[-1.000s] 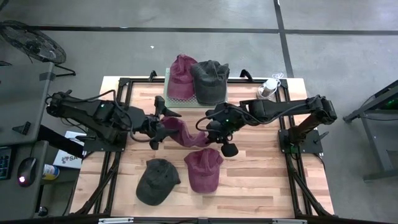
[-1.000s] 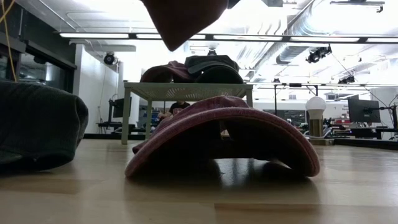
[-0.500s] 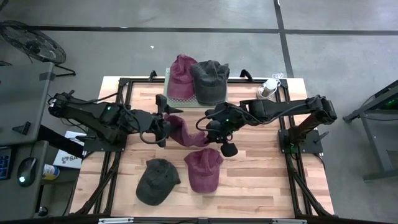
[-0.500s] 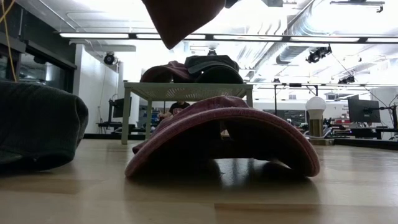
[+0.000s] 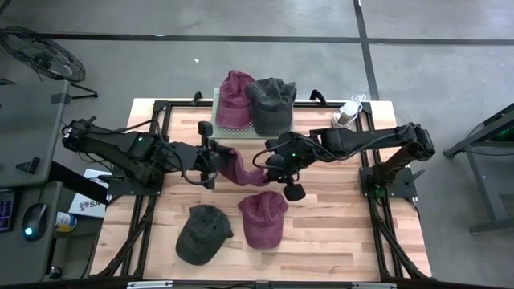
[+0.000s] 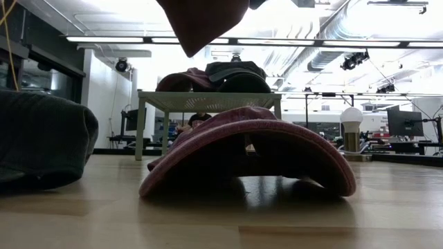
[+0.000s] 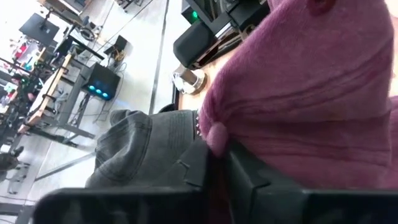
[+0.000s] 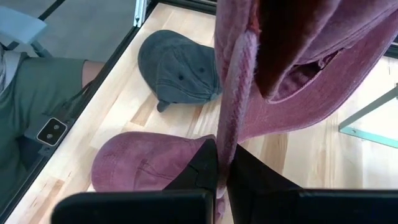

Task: Pick & Place hat
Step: Stack the top red cap on the red cap on the shelf

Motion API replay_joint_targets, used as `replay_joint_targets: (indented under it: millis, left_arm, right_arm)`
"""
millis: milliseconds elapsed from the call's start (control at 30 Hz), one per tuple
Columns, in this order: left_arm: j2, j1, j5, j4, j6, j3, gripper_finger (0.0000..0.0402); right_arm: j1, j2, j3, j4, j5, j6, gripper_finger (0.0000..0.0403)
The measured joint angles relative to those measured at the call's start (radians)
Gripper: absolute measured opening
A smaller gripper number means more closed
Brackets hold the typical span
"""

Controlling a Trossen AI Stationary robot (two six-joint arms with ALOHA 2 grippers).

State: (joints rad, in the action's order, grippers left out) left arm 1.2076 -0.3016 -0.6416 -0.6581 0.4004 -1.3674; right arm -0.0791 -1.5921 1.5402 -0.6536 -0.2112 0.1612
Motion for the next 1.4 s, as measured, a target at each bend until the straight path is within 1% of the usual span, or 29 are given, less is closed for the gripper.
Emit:
replay_joint_targets:
  millis: [33, 167, 333, 400, 600, 767, 900, 967, 1200, 1300, 1400]
  left_arm:
    - [0.0, 0.0, -0.001, 0.001, -0.013, 0.0, 0.0016]
    - [0.0, 0.0, -0.028, 0.003, -0.067, 0.0, 0.0019]
    - [-0.008, -0.037, -0.132, 0.005, -0.094, 0.0, 0.0014]
    - [-0.018, -0.061, -0.154, 0.013, -0.102, 0.0, 0.0014]
    - [-0.059, -0.156, -0.152, 0.016, -0.165, 0.0, 0.0014]
    - [-0.075, -0.223, -0.12, -0.008, -0.245, 0.0, 0.0014]
    - [-0.074, -0.264, -0.128, -0.12, -0.361, 0.0, 0.0014]
    - [-0.074, -0.274, -0.128, -0.141, -0.403, 0.0, 0.0014]
    - [-0.086, -0.277, -0.101, -0.1, -0.409, 0.0, 0.0014]
    - [-0.104, -0.283, -0.137, -0.096, -0.425, 0.0, 0.0014]
    - [-0.117, -0.282, -0.171, -0.091, -0.433, 0.0, 0.0014]
  right_arm:
    - [0.0, 0.0, 0.0, 0.0, 0.003, 0.0, 0.0005]
    - [0.0, 0.0, 0.0, 0.007, 0.038, -0.004, 0.0005]
    - [0.001, 0.0, 0.0, 0.007, 0.129, -0.052, 0.0005]
    - [0.005, 0.0, 0.0, 0.008, 0.167, -0.075, 0.0005]
    - [0.036, 0.0, 0.0, 0.018, 0.232, -0.157, 0.0005]
    - [0.052, 0.0, 0.0, 0.03, 0.233, -0.173, 0.0005]
    - [0.056, 0.0, 0.0, 0.021, 0.233, -0.178, 0.0005]
    - [0.057, 0.0, 0.0, 0.021, 0.24, -0.178, 0.0005]
    - [0.065, 0.0, 0.0, 0.023, 0.239, -0.179, 0.0005]
    - [0.065, 0.0, 0.0, 0.027, 0.224, -0.18, 0.0006]
    - [0.065, 0.0, 0.0, 0.038, 0.232, -0.181, 0.0017]
